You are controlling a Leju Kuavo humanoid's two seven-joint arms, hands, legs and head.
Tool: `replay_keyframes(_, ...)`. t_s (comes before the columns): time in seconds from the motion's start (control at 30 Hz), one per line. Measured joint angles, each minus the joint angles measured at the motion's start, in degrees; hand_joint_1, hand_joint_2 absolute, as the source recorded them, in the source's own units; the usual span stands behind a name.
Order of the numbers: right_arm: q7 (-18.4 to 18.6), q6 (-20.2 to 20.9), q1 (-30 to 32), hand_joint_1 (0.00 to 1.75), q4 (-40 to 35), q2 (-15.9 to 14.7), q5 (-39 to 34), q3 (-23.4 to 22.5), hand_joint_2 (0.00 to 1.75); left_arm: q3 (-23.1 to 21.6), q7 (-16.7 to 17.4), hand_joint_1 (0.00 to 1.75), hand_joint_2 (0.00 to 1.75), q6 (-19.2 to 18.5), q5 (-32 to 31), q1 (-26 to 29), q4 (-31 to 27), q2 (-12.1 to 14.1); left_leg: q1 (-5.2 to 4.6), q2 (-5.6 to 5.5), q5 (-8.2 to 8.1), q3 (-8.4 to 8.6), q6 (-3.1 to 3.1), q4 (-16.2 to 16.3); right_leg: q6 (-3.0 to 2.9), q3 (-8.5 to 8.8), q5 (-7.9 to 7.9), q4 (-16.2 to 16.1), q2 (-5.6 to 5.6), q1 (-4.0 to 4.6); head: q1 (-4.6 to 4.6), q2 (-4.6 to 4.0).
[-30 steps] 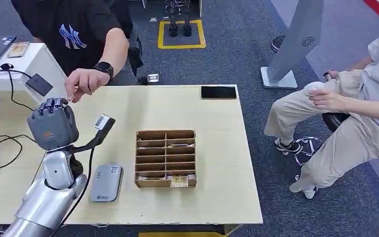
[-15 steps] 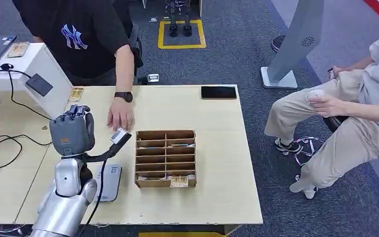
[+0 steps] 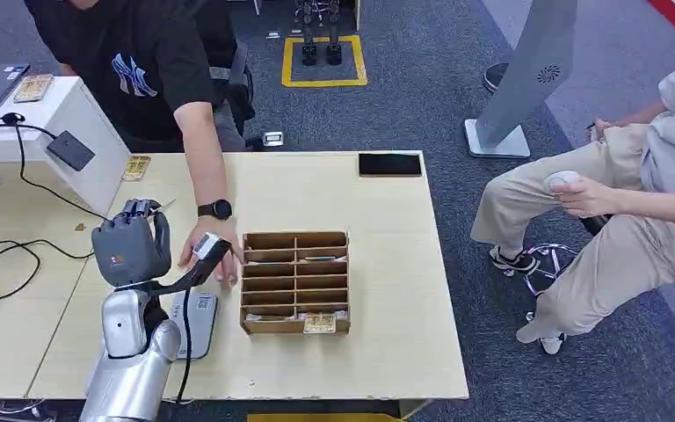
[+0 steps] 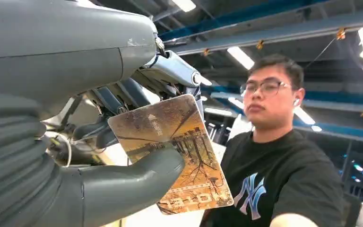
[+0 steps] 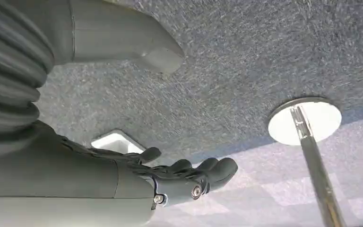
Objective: Pass the card to the sensor for recognition and then transmit it.
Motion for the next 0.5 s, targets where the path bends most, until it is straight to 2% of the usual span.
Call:
replay_keyframes(0.3, 1.07, 0.28, 0.57, 0.00, -1.14, 0.00, 0.35, 1.77, 1.75, 1.12, -0.24, 1.75, 1.75, 0.00, -0.59, 0.11, 1.51, -1.14, 0.00, -0.01, 0.00, 0.00, 0.00, 0.00, 0.00, -0.01, 0.00, 0.00, -0.01, 0.00, 0.00, 0.00)
replay_keyframes(0.5, 4.57, -0.31, 3.16, 0.00, -2.71, -0.02, -1.60, 6.63, 1.75, 1.14, 0.09, 1.75, 1.75, 0.00, -0.68, 1.01, 2.40, -1.42, 0.00, 0.00, -0.02, -0.01, 0.01, 0.00, 0.01, -0.02, -0.01, -0.01, 0.00, 0.00, 0.02, 0.00)
